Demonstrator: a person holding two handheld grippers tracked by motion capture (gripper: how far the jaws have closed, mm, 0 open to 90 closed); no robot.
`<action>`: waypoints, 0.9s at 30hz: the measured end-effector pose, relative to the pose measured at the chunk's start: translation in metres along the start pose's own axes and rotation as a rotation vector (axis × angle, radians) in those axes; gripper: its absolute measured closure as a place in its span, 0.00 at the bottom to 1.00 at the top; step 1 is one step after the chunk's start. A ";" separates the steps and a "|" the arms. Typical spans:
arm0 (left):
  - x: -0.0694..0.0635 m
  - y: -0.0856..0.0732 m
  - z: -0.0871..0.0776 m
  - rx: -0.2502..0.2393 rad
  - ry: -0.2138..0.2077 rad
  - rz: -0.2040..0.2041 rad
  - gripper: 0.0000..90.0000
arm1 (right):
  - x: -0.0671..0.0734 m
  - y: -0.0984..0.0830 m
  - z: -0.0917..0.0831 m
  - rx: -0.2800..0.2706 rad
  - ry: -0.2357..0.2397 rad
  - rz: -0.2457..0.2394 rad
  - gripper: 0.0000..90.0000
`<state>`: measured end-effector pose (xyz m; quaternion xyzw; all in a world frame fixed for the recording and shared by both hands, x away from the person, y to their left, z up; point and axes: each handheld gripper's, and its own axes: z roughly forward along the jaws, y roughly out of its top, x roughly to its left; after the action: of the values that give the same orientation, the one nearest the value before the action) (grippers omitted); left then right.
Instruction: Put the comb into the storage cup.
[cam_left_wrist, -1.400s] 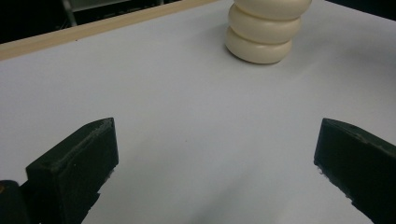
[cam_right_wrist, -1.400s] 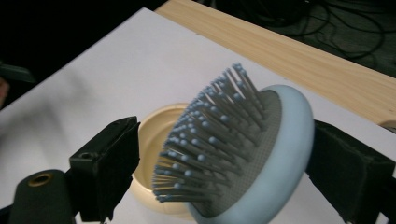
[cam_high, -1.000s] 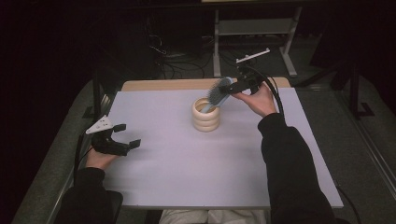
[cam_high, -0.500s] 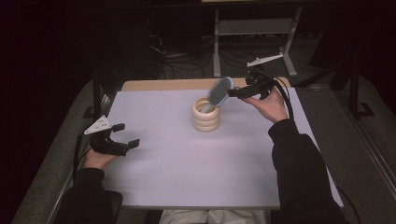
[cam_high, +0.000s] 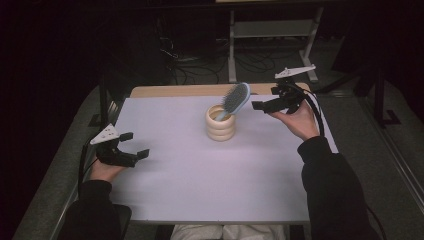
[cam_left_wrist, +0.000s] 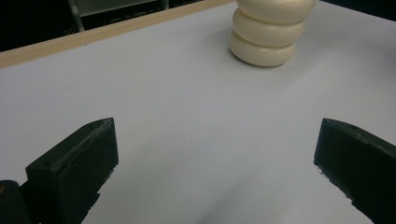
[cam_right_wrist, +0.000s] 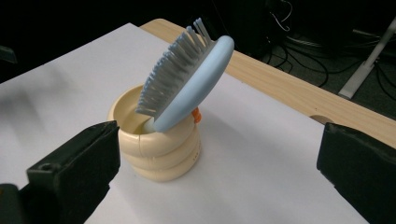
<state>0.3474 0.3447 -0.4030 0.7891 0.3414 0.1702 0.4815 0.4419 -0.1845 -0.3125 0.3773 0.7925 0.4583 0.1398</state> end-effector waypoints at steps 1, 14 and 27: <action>0.000 0.000 0.000 -0.001 -0.001 0.003 0.00 | 0.000 -0.002 -0.001 0.001 0.000 -0.001 0.00; 0.000 0.000 0.000 0.002 -0.008 -0.004 0.00 | 0.010 -0.026 -0.009 0.010 -0.006 -0.042 0.00; 0.000 0.000 0.000 0.005 -0.008 -0.003 0.00 | 0.014 -0.060 -0.005 0.032 0.004 -0.048 0.00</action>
<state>0.3477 0.3450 -0.4032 0.7903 0.3411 0.1655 0.4813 0.4018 -0.1949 -0.3580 0.3597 0.8089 0.4426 0.1430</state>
